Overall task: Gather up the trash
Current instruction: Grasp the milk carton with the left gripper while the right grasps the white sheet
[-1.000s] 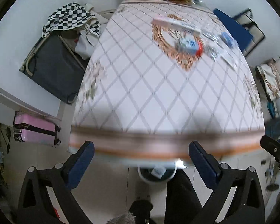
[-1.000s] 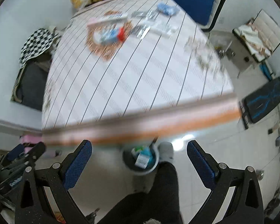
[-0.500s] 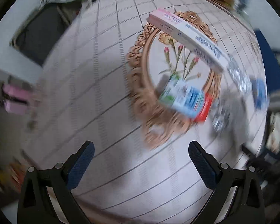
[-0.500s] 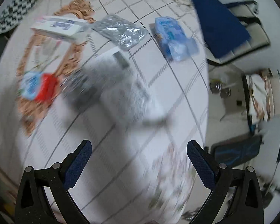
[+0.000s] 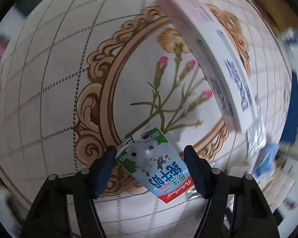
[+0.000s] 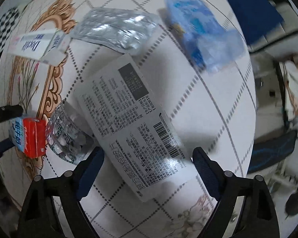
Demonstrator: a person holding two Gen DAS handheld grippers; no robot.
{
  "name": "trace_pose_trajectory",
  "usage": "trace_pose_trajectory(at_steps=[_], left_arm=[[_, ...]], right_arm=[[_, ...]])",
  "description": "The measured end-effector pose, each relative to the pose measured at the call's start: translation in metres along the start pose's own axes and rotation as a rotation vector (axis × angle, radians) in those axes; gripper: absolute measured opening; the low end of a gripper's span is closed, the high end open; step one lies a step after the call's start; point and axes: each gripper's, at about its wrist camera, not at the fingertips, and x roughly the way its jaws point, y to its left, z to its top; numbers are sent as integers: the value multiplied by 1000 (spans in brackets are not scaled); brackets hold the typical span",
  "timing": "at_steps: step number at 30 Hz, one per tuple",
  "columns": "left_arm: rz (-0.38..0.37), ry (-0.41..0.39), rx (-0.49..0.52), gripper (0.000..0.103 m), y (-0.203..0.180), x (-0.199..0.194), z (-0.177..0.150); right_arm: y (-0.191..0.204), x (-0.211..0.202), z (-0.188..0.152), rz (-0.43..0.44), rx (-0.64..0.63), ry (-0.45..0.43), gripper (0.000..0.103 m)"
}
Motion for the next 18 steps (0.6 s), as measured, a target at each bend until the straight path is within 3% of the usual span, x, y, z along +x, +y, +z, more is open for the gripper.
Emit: trace_pose_trajectory(at_steps=[2,4,6,8,11,13,14,15,16,18], left_arm=[[56,-14,170,67,-8,-3,-15],[159,-39,375,67,-15,-4,-35],[224,-47,481,67,-8,-2,-53],[206,-22,434,67,5,2,-56],[120,9,296,67,23,8,-54],[90,2,249,67,28,10,-55],[94,-14,237,65,29,10,-56],[90,-28,238,54,28,9,-57],[105,-43,254,51,26,7,-61],[110,-56,331,51,18,6,-73]], right_arm=[[-15,3,-10,11,67,35,86],[-27,7,-27,49,121,104,86],[-33,11,-41,124,141,174,86],[-36,6,-48,127,126,151,87],[-39,0,-48,64,117,77,89],[-37,3,-41,79,133,61,89],[-35,3,-37,87,139,49,89],[-34,4,-32,84,142,25,89],[-33,4,-28,76,141,5,89],[-28,4,-20,46,129,-26,86]])
